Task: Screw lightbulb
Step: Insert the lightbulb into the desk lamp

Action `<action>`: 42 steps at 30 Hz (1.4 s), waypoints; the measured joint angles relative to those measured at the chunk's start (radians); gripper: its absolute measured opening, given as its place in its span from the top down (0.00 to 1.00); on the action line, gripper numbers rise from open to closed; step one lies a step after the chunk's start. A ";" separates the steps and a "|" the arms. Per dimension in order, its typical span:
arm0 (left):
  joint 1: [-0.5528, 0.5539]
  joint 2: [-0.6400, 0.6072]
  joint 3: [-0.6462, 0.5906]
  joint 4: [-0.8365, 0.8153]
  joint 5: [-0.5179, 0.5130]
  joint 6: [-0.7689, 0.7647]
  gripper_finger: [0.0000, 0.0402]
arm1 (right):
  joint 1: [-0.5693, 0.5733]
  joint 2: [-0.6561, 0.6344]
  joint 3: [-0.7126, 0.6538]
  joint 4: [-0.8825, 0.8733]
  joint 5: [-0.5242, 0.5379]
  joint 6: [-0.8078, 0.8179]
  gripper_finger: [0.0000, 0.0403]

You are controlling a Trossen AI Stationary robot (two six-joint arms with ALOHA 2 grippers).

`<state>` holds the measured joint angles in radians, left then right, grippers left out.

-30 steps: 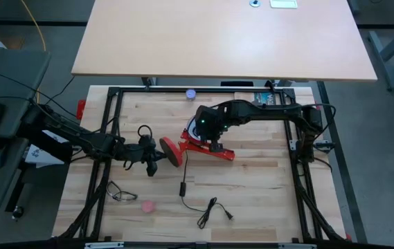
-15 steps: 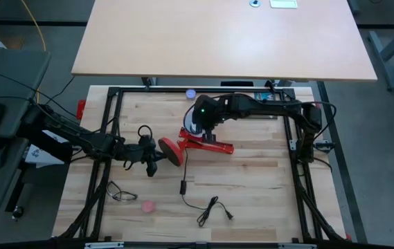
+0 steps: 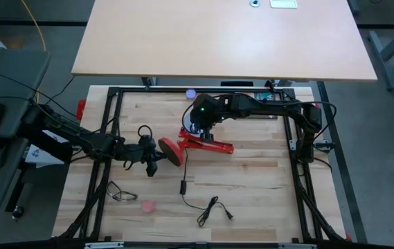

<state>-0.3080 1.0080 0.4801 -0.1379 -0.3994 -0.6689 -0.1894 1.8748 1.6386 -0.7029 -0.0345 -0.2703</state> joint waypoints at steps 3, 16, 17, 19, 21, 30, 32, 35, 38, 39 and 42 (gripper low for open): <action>0.000 0.000 0.000 0.000 -0.001 0.000 1.00 | 0.000 0.000 0.008 0.004 0.000 0.000 1.00; 0.036 -0.032 0.111 0.031 -0.043 0.119 1.00 | -0.059 -0.064 0.017 -0.258 0.008 0.045 1.00; 0.050 -0.031 0.139 0.025 -0.042 0.153 1.00 | -0.061 -0.068 0.017 -0.279 0.007 0.050 1.00; 0.091 -0.030 0.198 -0.021 -0.036 0.209 1.00 | -0.060 -0.071 0.017 -0.317 0.001 0.070 1.00; 0.158 -0.014 0.259 -0.072 -0.010 0.264 1.00 | -0.056 -0.071 0.017 -0.321 -0.012 0.092 1.00; 0.481 0.276 0.445 -0.112 0.430 0.579 1.00 | -0.043 -0.071 0.016 -0.288 -0.018 0.207 1.00; 0.491 0.334 0.486 -0.117 0.451 0.630 1.00 | -0.047 -0.071 0.016 -0.287 -0.017 0.206 1.00; 0.489 0.384 0.522 -0.126 0.449 0.698 1.00 | -0.068 -0.073 -0.007 -0.246 -0.024 0.163 1.00; 0.488 0.409 0.534 -0.132 0.403 0.734 1.00 | -0.116 -0.094 -0.113 -0.170 -0.110 0.143 1.00; 0.489 0.409 0.535 -0.131 0.384 0.733 1.00 | -0.131 -0.112 -0.157 -0.139 -0.120 0.141 1.00; 0.489 0.403 0.536 -0.126 0.321 0.726 1.00 | -0.163 -0.194 -0.262 -0.034 -0.138 0.093 1.00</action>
<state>0.1814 1.4112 1.0164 -0.2636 -0.0781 0.0574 -0.3528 1.6810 1.3766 -0.7369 -0.1723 -0.1768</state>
